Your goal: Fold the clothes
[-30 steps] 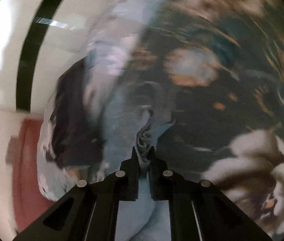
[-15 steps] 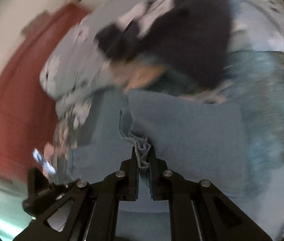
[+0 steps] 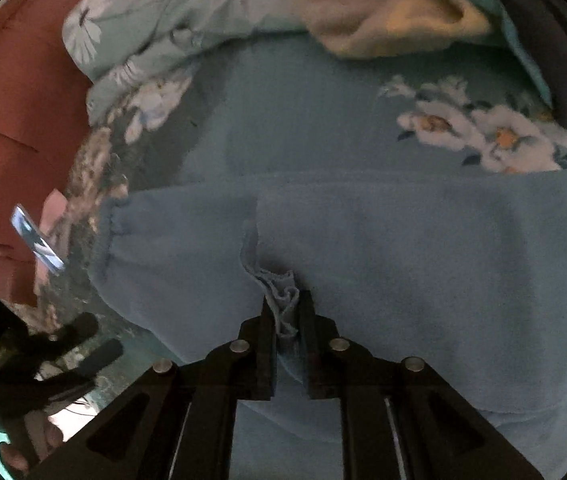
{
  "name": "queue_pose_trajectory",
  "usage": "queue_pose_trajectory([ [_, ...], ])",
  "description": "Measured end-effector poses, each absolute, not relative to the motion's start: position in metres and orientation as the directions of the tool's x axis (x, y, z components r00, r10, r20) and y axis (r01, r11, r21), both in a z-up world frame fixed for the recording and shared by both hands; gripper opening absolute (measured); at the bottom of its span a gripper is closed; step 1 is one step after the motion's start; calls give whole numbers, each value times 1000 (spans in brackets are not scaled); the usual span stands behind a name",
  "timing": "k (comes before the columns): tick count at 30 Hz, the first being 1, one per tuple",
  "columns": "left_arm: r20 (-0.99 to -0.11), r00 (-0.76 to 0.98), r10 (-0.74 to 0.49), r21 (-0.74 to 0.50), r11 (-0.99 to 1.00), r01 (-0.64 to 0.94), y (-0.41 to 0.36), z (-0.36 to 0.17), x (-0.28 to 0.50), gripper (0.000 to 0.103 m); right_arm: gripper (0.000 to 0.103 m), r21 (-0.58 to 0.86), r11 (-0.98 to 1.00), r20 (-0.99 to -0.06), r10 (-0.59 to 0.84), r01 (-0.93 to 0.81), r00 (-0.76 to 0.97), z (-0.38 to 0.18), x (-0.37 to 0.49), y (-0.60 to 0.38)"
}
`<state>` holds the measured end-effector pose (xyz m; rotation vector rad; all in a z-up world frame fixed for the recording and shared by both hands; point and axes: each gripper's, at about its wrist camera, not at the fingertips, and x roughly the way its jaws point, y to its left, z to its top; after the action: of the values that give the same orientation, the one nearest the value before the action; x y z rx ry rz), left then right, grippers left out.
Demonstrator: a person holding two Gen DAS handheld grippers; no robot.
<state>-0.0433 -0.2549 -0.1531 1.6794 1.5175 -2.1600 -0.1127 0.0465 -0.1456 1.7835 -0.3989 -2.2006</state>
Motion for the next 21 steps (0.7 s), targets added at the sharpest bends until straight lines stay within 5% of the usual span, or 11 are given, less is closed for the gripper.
queue_pose_trajectory([
  [4, -746, -422, 516, -665, -530, 526, -254, -155, -45, 60, 30, 464, -882, -871, -471, 81, -139, -146, -109, 42],
  [9, -765, -426, 483, -643, -536, 547, -259, -161, -49, 60, 30, 471, -872, -851, -489, 135, -191, -120, -102, 59],
  [21, -786, -517, 338, -617, -470, 631, -303, -188, -68, 58, 31, 394, -909, -902, -355, -134, -245, -117, -49, 204],
])
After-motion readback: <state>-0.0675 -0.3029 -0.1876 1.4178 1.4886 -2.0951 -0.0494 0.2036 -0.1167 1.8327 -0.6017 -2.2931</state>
